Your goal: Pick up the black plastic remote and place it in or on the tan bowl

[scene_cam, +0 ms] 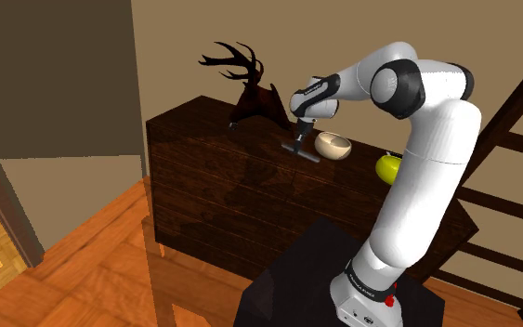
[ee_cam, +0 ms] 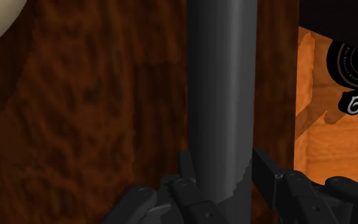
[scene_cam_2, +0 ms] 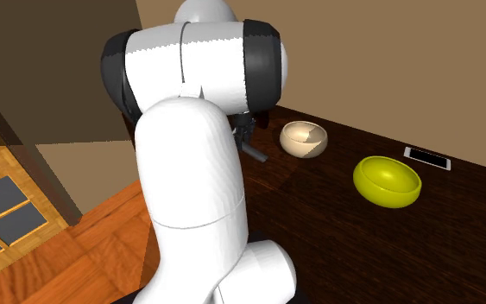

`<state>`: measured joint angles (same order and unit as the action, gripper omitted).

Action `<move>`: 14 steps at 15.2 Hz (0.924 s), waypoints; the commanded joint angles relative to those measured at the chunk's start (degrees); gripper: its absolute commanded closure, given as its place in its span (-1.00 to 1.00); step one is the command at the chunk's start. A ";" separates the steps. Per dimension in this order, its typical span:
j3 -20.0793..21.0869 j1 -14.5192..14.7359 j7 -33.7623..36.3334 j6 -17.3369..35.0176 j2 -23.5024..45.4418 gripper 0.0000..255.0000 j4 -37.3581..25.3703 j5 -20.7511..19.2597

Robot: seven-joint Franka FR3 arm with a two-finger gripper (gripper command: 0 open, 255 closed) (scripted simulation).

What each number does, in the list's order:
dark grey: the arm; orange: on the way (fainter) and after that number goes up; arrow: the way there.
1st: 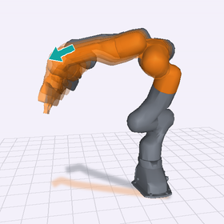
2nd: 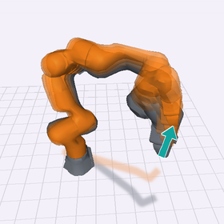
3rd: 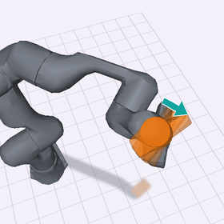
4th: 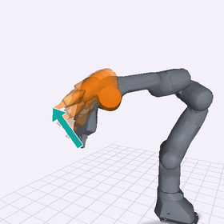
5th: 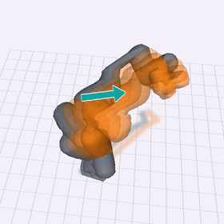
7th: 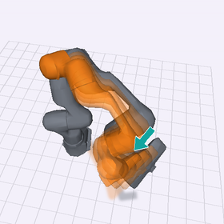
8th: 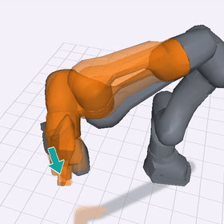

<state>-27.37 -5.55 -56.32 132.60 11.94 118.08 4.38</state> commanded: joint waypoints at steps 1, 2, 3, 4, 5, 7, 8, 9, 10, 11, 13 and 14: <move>-0.13 0.17 0.39 -1.46 -0.73 1.00 -0.80 -0.51; -0.21 0.24 0.55 -2.15 -1.16 1.00 -1.11 -0.79; -0.27 0.31 0.72 -2.84 -1.58 1.00 -1.43 -1.05; -0.34 0.38 0.87 -3.54 -1.98 1.00 -1.77 -1.31; -0.40 0.44 1.02 -4.24 -2.38 1.00 -2.11 -1.56; -0.50 0.56 1.30 -5.64 -3.14 1.00 -2.85 -2.03; -0.54 0.61 1.43 -6.35 -3.50 1.00 -3.23 -2.26; -0.57 0.66 1.56 -7.06 -3.86 1.00 -3.63 -2.47; -0.61 0.70 1.68 -7.77 -4.20 1.00 -4.04 -2.67; -0.63 0.74 1.79 -8.49 -4.52 1.00 -4.47 -2.87; -0.68 0.82 2.00 -9.92 -5.15 1.00 -5.35 -3.23; -0.70 0.86 2.09 -10.64 -5.44 1.00 -5.82 -3.40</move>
<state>-28.05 -4.71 -54.30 122.71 6.69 112.83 1.09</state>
